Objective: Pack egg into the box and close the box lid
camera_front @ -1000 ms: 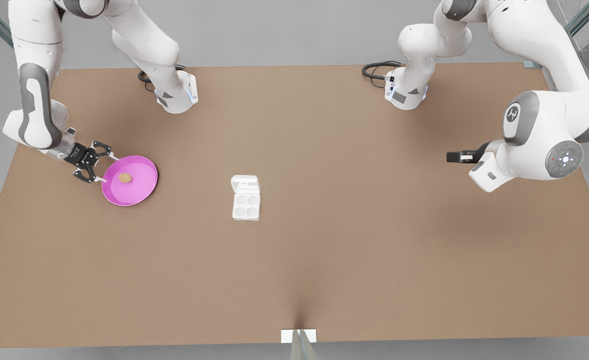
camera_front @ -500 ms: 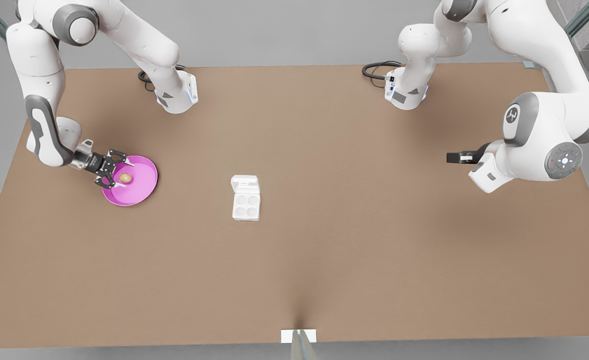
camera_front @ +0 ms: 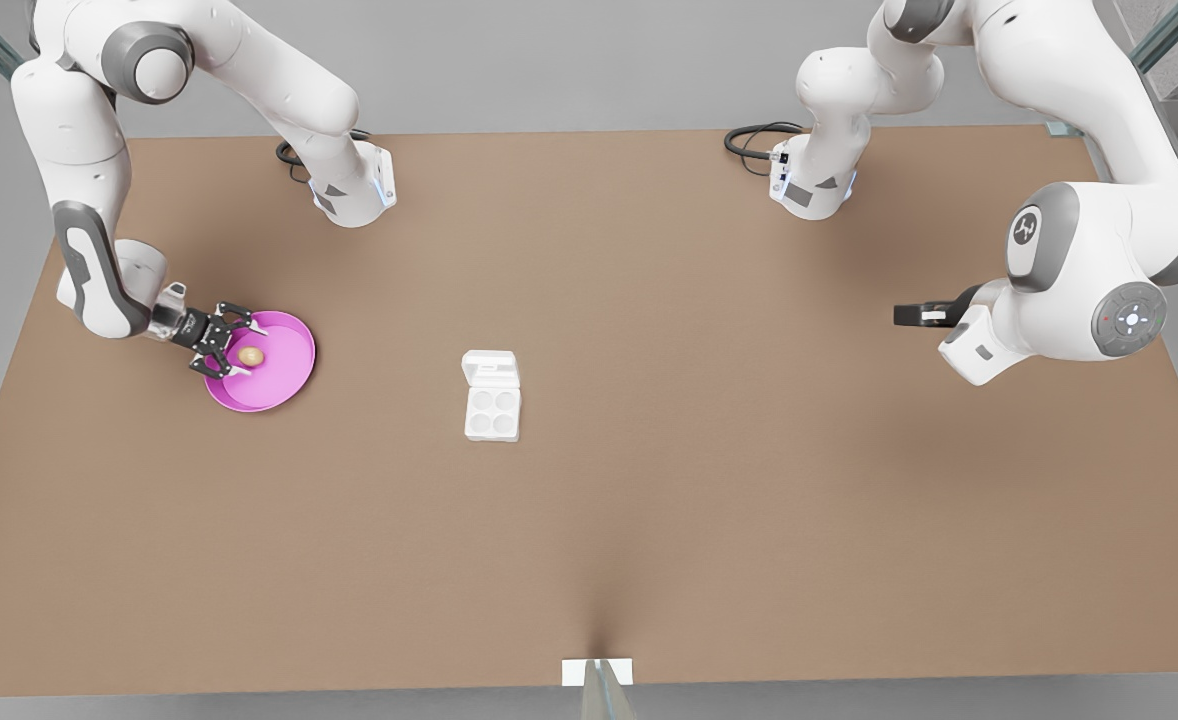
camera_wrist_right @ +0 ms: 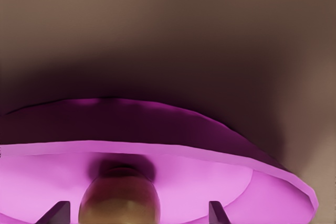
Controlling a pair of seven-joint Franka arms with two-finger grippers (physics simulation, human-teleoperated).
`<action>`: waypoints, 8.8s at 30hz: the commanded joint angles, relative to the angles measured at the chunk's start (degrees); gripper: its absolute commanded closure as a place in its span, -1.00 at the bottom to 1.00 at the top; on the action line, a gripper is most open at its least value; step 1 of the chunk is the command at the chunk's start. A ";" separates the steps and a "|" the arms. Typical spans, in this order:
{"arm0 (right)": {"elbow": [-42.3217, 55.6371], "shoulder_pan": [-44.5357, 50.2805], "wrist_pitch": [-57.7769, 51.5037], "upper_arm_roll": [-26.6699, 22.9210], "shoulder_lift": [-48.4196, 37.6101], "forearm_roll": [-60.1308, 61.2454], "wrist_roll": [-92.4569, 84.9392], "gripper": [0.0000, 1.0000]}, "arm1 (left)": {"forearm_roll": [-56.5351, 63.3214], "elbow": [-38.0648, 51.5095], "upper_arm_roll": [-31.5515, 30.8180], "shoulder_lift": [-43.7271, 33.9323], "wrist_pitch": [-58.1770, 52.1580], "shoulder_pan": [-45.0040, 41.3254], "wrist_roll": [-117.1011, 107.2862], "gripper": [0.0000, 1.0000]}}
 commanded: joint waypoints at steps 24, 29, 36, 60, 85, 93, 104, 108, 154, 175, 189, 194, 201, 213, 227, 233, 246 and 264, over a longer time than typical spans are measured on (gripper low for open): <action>1.32 -1.62 -4.65 1.32 0.85 4.22 -2.44 -0.76 | 0.18 0.26 -0.04 -0.09 0.01 -0.04 -0.09 -1.00; 1.67 -3.73 -5.97 1.32 3.83 6.32 -4.37 -0.75 | 0.18 0.26 -0.04 -0.09 0.01 -0.04 -0.09 -1.00; 1.76 -3.82 -6.68 1.58 4.10 6.51 -4.37 -0.48 | 0.18 0.79 -0.13 -0.09 0.01 -0.04 -0.18 -1.00; 1.14 -3.11 -3.16 1.58 2.69 5.80 -5.25 -0.37 | 0.18 1.14 -0.22 -0.09 0.01 -0.04 -0.18 -1.00; 12.30 -3.73 -9.22 4.57 -2.05 -4.56 9.07 0.57 | 0.18 1.93 -0.83 -0.36 0.01 -0.04 -0.26 -1.00; 32.70 13.23 -11.95 18.28 -11.28 -37.79 6.97 0.57 | -0.26 2.02 -0.92 0.44 1.59 -0.04 -0.09 -1.00; 35.07 22.20 7.56 49.04 4.89 -67.67 21.29 0.57 | -0.79 1.85 -1.71 -2.20 3.00 -0.04 -0.09 -1.00; 32.35 23.78 8.09 49.04 6.12 -69.87 21.12 0.57 | -0.79 1.58 -1.62 -1.23 2.03 -0.04 -0.26 -1.00; 28.92 26.86 9.67 46.32 12.98 -77.52 12.86 -1.00 | -0.61 2.20 -1.54 2.81 -3.95 -0.04 -0.18 -1.00; 46.93 23.87 -27.16 7.30 -15.15 -48.60 -25.46 -1.00 | -11.86 10.64 -10.94 29.00 46.41 -44.69 -53.61 0.57; 48.95 24.13 -28.65 7.47 -13.83 -48.25 -24.76 -1.00 | -6.24 13.97 -10.41 38.40 61.80 -46.62 -46.85 0.57; 48.95 24.04 -28.65 7.47 -13.57 -48.34 -25.11 -1.00 | -6.24 14.15 -10.50 39.72 67.68 -46.53 -47.02 0.57; 48.95 24.04 -28.56 7.56 -13.48 -48.34 -25.38 -1.00 | -8.70 15.56 -11.20 40.95 72.78 -46.18 -47.37 0.57; 49.04 23.78 -28.47 7.47 -13.48 -48.34 -25.64 -1.00 | -10.11 14.60 -10.94 28.12 30.06 -29.48 -30.42 0.57; 49.13 23.69 -28.47 7.56 -13.39 -48.34 -25.73 -1.00 | -12.57 10.99 -10.85 34.10 49.58 -44.86 -37.44 0.57; 49.13 23.60 -28.47 7.47 -13.39 -48.25 -25.73 -1.00 | -12.65 11.16 -10.85 37.17 61.18 -44.77 -37.62 0.57; 49.22 23.69 -28.47 7.47 -12.95 -48.25 -25.73 -1.00 | -16.61 16.88 -11.20 41.48 71.20 -43.28 -37.97 0.57; 49.31 23.52 -28.47 7.38 -12.60 -48.16 -25.81 -1.00 | 0.88 -1.14 -0.74 -2.90 16.62 -8.83 -18.72 -1.00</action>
